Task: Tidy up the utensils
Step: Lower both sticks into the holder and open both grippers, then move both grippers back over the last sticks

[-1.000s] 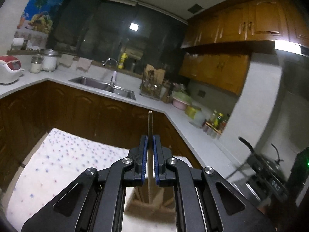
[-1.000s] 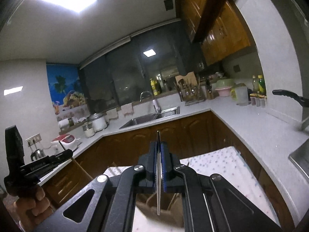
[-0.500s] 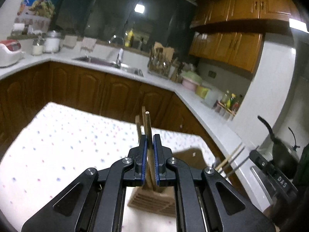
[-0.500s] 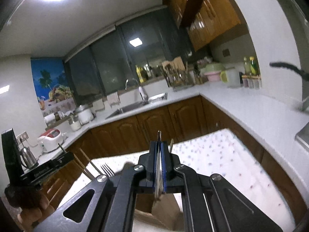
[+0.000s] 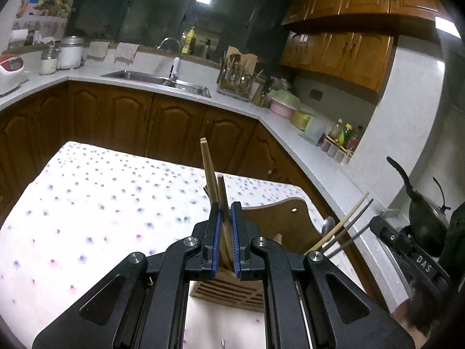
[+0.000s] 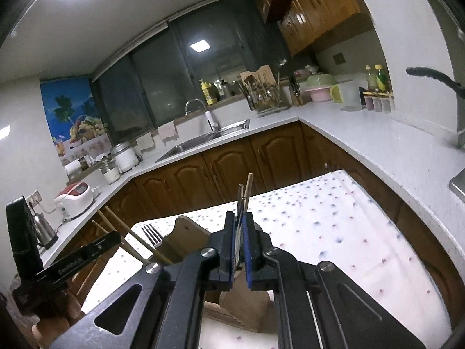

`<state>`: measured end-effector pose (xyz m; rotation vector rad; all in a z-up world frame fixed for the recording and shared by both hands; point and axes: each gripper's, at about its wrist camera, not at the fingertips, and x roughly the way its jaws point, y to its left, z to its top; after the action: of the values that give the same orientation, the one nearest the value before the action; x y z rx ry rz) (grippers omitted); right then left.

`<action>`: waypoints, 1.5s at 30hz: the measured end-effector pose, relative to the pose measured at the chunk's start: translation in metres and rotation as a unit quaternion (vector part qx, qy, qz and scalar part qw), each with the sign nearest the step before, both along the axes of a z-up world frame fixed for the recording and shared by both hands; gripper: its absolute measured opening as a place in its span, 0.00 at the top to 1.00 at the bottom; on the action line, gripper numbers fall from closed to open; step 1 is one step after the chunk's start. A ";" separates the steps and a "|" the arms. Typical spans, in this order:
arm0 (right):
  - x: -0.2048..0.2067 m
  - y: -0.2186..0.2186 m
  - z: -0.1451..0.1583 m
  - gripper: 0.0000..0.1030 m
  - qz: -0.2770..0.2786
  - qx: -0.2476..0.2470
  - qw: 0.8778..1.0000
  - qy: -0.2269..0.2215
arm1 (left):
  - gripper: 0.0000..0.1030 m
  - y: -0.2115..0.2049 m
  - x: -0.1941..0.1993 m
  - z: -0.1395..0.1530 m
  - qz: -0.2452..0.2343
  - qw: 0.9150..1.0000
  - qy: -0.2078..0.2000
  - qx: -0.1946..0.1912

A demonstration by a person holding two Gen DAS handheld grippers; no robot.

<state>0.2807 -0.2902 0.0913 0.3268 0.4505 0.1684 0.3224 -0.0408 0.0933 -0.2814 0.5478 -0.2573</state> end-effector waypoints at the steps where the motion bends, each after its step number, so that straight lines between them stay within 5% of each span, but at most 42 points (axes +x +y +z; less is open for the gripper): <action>1: 0.000 -0.001 0.000 0.90 0.000 0.005 1.000 0.001 | 0.93 0.001 -0.002 0.001 -0.002 1.000 0.001 -0.003; 3: -0.001 -0.005 0.001 0.81 -0.001 0.012 1.000 0.000 | 0.86 0.003 -0.006 0.003 -0.007 1.000 0.001 -0.007; 5: -0.008 -0.007 0.004 0.51 -0.002 0.019 1.000 -0.009 | 0.71 0.008 -0.016 0.008 -0.003 1.000 -0.005 -0.011; 7: -0.018 -0.011 0.010 0.33 -0.008 0.027 0.999 -0.026 | 0.63 0.013 -0.027 0.013 0.003 1.000 -0.014 -0.015; 11: -0.040 -0.018 0.017 0.07 -0.017 0.040 0.998 -0.050 | 0.21 0.025 -0.055 0.017 0.029 0.999 -0.022 -0.011; 13: -0.052 -0.021 0.019 0.02 -0.021 0.048 0.997 -0.056 | 0.12 0.030 -0.069 0.017 0.039 0.999 -0.027 -0.006; 36: -0.157 -0.024 -0.037 0.01 -0.019 0.072 0.997 0.033 | 0.09 0.054 -0.174 -0.056 0.031 0.996 0.071 0.036; 45: -0.180 -0.029 -0.054 0.01 -0.026 0.070 0.996 0.052 | 0.09 -0.002 -0.168 -0.105 -0.026 0.979 0.152 0.130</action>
<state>0.1010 -0.3190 0.0377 0.4855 0.5340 0.1319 0.1541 -0.0425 -0.0117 -0.0500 0.8835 -0.1912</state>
